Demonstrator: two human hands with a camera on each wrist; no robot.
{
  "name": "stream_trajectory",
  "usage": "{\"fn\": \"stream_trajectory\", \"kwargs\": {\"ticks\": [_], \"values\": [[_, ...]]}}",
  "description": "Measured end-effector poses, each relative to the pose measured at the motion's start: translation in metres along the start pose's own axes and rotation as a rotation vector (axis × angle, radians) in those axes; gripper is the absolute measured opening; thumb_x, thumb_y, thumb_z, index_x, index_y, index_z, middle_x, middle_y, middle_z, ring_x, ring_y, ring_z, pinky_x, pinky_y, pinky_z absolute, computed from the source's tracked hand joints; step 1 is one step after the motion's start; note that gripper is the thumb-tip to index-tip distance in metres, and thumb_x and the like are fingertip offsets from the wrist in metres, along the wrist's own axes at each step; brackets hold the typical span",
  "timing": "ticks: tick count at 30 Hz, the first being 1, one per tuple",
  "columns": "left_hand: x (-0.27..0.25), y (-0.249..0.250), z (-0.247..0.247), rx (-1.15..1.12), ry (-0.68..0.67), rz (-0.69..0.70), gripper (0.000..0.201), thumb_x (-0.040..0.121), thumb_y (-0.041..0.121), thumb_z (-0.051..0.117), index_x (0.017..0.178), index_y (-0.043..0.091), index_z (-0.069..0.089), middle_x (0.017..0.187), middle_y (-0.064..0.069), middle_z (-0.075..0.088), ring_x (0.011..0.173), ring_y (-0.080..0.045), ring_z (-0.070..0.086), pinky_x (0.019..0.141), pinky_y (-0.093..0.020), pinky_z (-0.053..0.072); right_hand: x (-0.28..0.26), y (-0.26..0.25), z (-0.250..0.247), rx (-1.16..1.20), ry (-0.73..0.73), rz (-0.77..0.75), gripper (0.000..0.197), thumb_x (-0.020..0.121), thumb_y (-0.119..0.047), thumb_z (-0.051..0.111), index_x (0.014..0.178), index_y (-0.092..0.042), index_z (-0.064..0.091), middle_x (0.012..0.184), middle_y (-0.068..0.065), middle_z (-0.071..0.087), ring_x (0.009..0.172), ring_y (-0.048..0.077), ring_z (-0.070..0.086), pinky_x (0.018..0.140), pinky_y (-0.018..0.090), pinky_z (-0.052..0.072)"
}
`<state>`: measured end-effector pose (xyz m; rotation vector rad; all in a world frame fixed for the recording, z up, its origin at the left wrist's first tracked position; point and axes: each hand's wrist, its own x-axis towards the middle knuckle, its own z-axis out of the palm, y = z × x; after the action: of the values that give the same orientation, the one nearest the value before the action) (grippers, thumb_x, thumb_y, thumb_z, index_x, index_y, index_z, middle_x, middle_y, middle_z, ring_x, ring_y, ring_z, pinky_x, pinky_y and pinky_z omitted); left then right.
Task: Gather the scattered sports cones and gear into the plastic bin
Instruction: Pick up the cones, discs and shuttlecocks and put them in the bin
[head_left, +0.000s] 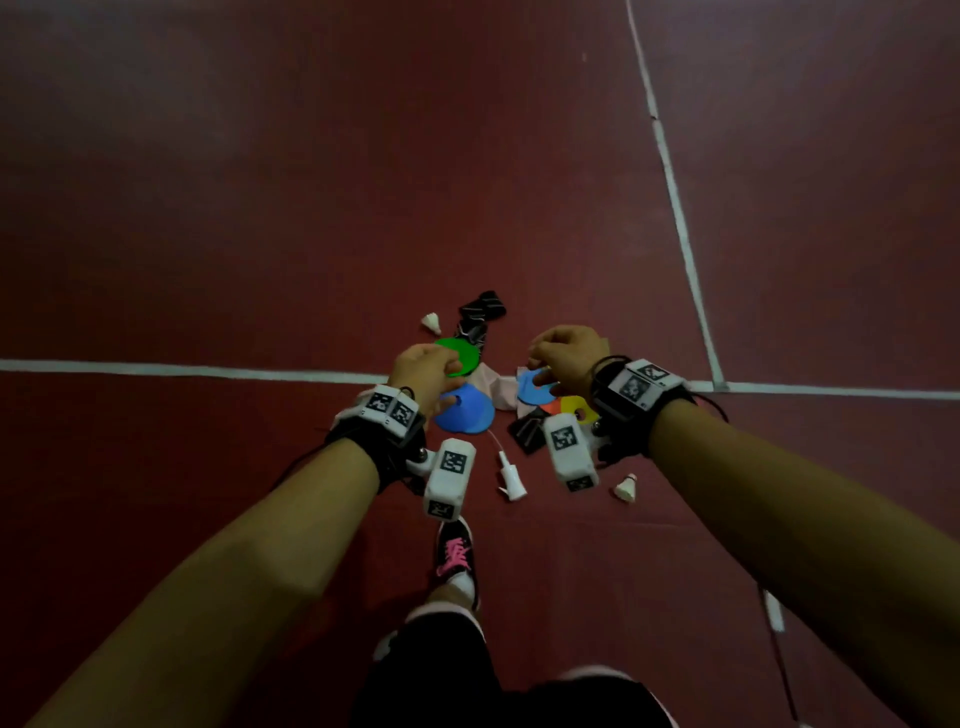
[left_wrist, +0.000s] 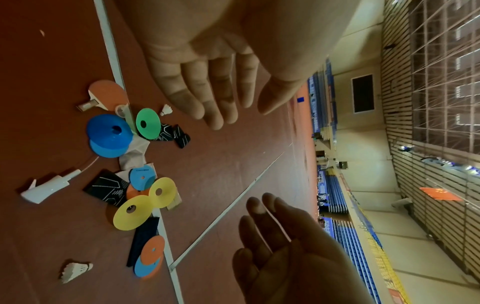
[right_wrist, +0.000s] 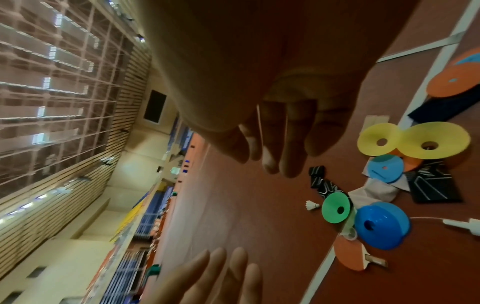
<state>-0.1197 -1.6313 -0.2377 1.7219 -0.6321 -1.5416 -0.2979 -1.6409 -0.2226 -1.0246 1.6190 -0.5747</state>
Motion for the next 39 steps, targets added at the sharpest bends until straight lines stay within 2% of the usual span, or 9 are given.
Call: {"fn": "stream_trajectory", "kwargs": {"ticks": [5, 10, 16, 21, 24, 29, 33, 36, 39], "values": [[0.106, 0.035, 0.008, 0.002, 0.017, -0.078, 0.014, 0.095, 0.012, 0.05, 0.108, 0.014, 0.054, 0.082, -0.005, 0.059, 0.066, -0.018, 0.057, 0.054, -0.026, 0.039, 0.095, -0.011, 0.012, -0.036, 0.001, 0.079, 0.011, 0.091, -0.004, 0.051, 0.084, -0.006, 0.061, 0.08, 0.01, 0.063, 0.057, 0.019, 0.059, 0.045, 0.023, 0.042], [0.181, 0.017, 0.021, -0.023, 0.025, -0.122, 0.007, 0.094, 0.012, 0.05, 0.098, 0.013, 0.056, 0.086, -0.007, 0.059, 0.07, -0.019, 0.058, 0.053, -0.026, 0.037, 0.175, 0.036, 0.028, -0.06, 0.003, 0.198, 0.014, 0.09, -0.006, 0.054, 0.077, -0.006, 0.059, 0.081, 0.019, 0.062, 0.053, 0.022, 0.056, 0.035, 0.017, 0.04], [0.286, -0.096, 0.045, 0.015, 0.068, -0.178, 0.012, 0.095, 0.015, 0.051, 0.086, 0.022, 0.055, 0.093, -0.003, 0.063, 0.068, -0.012, 0.061, 0.047, -0.019, 0.041, 0.284, 0.173, 0.07, -0.185, -0.127, 0.325, 0.015, 0.093, -0.012, 0.052, 0.08, -0.011, 0.06, 0.083, 0.01, 0.067, 0.065, 0.022, 0.063, 0.049, 0.024, 0.045], [0.378, -0.2, 0.064, 0.032, 0.092, -0.154, 0.011, 0.092, 0.013, 0.054, 0.086, 0.022, 0.057, 0.096, -0.006, 0.066, 0.074, -0.015, 0.065, 0.06, -0.027, 0.044, 0.374, 0.298, 0.122, -0.286, -0.191, 0.368, 0.015, 0.088, -0.011, 0.053, 0.077, -0.014, 0.062, 0.085, 0.015, 0.071, 0.069, 0.027, 0.068, 0.051, 0.027, 0.049], [0.441, -0.261, 0.079, 0.076, 0.093, -0.101, 0.01, 0.09, 0.012, 0.056, 0.087, 0.022, 0.057, 0.095, -0.006, 0.066, 0.073, -0.016, 0.065, 0.057, -0.026, 0.045, 0.433, 0.376, 0.161, -0.375, -0.206, 0.352, 0.014, 0.085, -0.019, 0.061, 0.071, -0.021, 0.059, 0.085, 0.009, 0.071, 0.085, 0.029, 0.07, 0.068, 0.035, 0.057], [0.516, -0.323, 0.091, 0.099, 0.079, -0.044, 0.007, 0.092, 0.019, 0.057, 0.087, 0.023, 0.056, 0.089, 0.003, 0.062, 0.078, -0.016, 0.067, 0.061, -0.027, 0.046, 0.5, 0.474, 0.205, -0.506, -0.156, 0.311, 0.021, 0.085, -0.033, 0.067, 0.099, -0.019, 0.065, 0.103, 0.003, 0.067, 0.093, 0.021, 0.061, 0.074, 0.027, 0.046], [0.558, -0.354, 0.098, 0.257, 0.031, 0.129, 0.012, 0.089, 0.019, 0.062, 0.086, 0.026, 0.053, 0.085, 0.007, 0.06, 0.082, -0.017, 0.063, 0.066, -0.029, 0.046, 0.537, 0.538, 0.231, -0.673, -0.208, 0.255, 0.042, 0.08, -0.04, 0.069, 0.112, -0.015, 0.057, 0.111, 0.007, 0.063, 0.099, 0.026, 0.06, 0.072, 0.028, 0.044], [0.57, -0.353, 0.109, 0.478, -0.043, 0.416, 0.015, 0.087, 0.031, 0.065, 0.094, 0.025, 0.053, 0.091, 0.012, 0.057, 0.087, -0.012, 0.058, 0.072, -0.024, 0.047, 0.552, 0.581, 0.242, -0.765, -0.226, 0.236, 0.052, 0.085, -0.044, 0.065, 0.122, -0.012, 0.046, 0.119, 0.012, 0.056, 0.106, 0.033, 0.057, 0.078, 0.035, 0.045], [0.572, -0.346, 0.12, 0.619, -0.104, 0.673, 0.028, 0.084, 0.041, 0.065, 0.102, 0.022, 0.056, 0.099, 0.009, 0.06, 0.086, -0.013, 0.061, 0.071, -0.03, 0.051, 0.552, 0.612, 0.249, -0.794, -0.239, 0.245, 0.05, 0.086, -0.051, 0.06, 0.121, -0.018, 0.046, 0.113, 0.01, 0.061, 0.096, 0.032, 0.062, 0.07, 0.033, 0.048]]}}
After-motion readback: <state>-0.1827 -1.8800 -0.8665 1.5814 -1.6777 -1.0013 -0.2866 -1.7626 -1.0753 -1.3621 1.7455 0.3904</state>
